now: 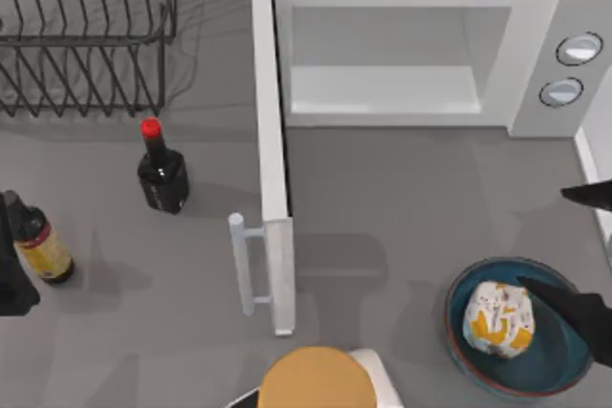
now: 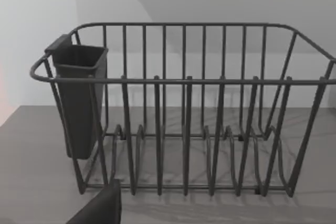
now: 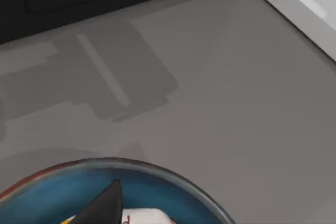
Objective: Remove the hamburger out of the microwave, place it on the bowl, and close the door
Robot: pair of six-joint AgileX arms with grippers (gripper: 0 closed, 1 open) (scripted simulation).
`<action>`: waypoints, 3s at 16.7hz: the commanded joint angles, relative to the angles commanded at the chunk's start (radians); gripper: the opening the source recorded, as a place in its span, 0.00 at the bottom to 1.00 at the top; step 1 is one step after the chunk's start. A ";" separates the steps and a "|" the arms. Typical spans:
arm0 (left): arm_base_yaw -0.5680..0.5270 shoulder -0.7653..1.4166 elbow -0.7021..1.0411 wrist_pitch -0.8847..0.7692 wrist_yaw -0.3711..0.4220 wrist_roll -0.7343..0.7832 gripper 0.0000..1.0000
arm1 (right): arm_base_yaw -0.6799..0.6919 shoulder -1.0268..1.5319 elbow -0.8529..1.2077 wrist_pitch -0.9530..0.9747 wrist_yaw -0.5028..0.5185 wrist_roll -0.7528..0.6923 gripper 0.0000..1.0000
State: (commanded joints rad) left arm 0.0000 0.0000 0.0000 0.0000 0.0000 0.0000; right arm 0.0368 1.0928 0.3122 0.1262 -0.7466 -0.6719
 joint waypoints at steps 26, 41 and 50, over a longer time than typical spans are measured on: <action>0.000 0.000 0.000 0.000 0.000 0.000 0.47 | -0.037 -1.093 -0.312 -0.126 0.747 0.672 1.00; 0.000 0.000 0.000 0.000 0.000 0.000 0.00 | -0.037 -1.093 -0.312 -0.126 0.747 0.672 1.00; -0.122 0.142 0.106 0.037 -0.121 0.002 0.00 | -0.037 -1.093 -0.312 -0.126 0.747 0.672 1.00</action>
State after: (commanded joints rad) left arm -0.1216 0.1424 0.1056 0.0371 -0.1214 0.0023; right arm 0.0000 0.0000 0.0000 0.0000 0.0000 0.0000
